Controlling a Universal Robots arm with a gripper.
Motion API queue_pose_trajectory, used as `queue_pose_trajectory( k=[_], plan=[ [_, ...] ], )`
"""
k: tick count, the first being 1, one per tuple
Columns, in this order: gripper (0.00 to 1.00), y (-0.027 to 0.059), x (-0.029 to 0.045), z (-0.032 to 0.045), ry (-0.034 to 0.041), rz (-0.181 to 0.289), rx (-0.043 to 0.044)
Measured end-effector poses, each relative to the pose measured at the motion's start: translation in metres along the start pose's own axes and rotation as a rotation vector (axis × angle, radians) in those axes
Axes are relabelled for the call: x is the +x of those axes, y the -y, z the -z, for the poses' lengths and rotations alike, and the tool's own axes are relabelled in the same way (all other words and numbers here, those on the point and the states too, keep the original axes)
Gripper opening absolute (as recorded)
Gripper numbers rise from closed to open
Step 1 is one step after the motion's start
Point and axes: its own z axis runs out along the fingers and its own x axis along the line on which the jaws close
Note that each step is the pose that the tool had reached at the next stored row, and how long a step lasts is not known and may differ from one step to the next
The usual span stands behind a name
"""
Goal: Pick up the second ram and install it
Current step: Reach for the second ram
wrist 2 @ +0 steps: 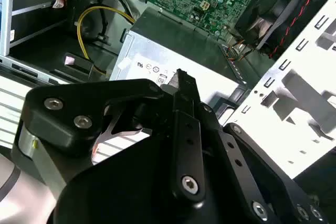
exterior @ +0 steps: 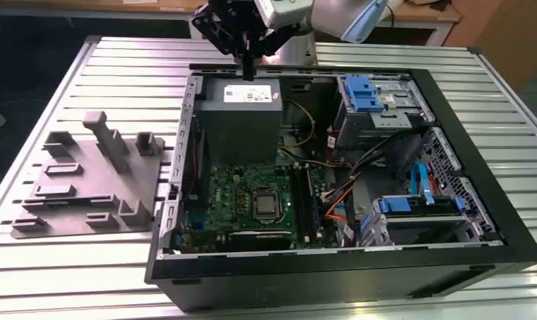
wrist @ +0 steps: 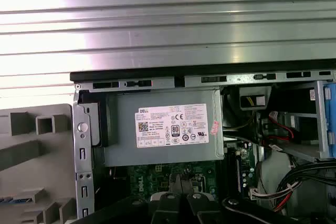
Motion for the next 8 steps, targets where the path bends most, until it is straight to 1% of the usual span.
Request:
queue_pose_trajectory(
  k=[8],
  plan=[
    [0.1, 0.0, 0.0, 0.0, 0.0, 0.0, 0.0]
  ],
)
